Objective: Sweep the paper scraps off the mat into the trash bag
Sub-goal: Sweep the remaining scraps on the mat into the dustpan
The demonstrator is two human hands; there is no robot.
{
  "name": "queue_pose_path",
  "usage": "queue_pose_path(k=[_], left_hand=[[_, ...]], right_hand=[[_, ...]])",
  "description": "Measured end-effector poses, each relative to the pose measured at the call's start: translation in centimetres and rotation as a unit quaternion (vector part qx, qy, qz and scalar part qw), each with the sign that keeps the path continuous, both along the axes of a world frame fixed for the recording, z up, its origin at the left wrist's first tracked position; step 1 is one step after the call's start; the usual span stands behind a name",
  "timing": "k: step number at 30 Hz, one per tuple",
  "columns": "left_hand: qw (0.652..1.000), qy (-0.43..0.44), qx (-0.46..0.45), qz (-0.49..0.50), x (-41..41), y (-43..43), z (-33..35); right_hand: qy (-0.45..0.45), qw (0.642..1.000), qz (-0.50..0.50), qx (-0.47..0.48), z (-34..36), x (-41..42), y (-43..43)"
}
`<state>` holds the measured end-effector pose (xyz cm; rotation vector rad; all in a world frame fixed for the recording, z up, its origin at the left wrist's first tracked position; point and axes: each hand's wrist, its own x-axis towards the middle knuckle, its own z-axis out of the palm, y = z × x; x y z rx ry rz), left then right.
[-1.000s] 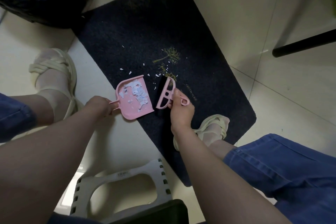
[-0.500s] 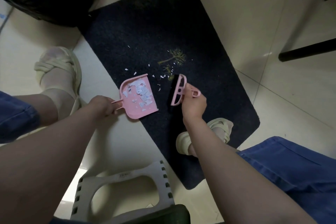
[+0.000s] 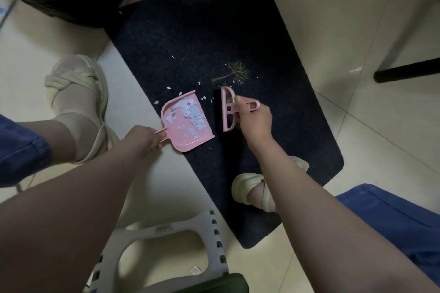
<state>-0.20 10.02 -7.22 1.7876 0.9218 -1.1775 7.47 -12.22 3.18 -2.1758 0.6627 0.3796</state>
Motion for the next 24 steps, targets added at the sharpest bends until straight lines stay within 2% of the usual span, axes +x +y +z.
queue_pose_path(k=[4, 8, 10, 15, 19, 22, 24], left_hand=[[1.0, -0.009, -0.001, 0.004, -0.1, 0.0, -0.1], [1.0, -0.005, -0.014, 0.018, -0.1, 0.1, 0.0], [0.999, -0.007, -0.023, 0.036, -0.3, 0.2, -0.2], [0.997, -0.009, -0.039, 0.071, -0.3, 0.3, 0.3], [0.995, 0.005, -0.043, 0.091, -0.2, 0.1, 0.7], [0.993, 0.008, -0.045, 0.109, -0.3, -0.3, 0.4], [0.992, 0.01, -0.046, 0.118, -0.4, -0.5, 0.2]], right_hand=[[-0.009, 0.999, 0.006, -0.045, 0.3, 0.7, 0.6], [0.052, 0.992, 0.11, -0.022, 0.6, 0.9, 1.6], [0.045, 0.99, 0.134, -0.017, 1.0, 1.3, 1.4], [-0.017, 0.993, 0.095, -0.062, 1.4, 2.6, 0.2], [0.004, 0.987, 0.108, -0.119, 0.8, 3.0, 0.7], [0.078, 0.983, 0.15, -0.068, 0.6, 2.7, 1.0], [0.083, 0.981, 0.169, -0.034, 0.9, 2.6, 0.8]])
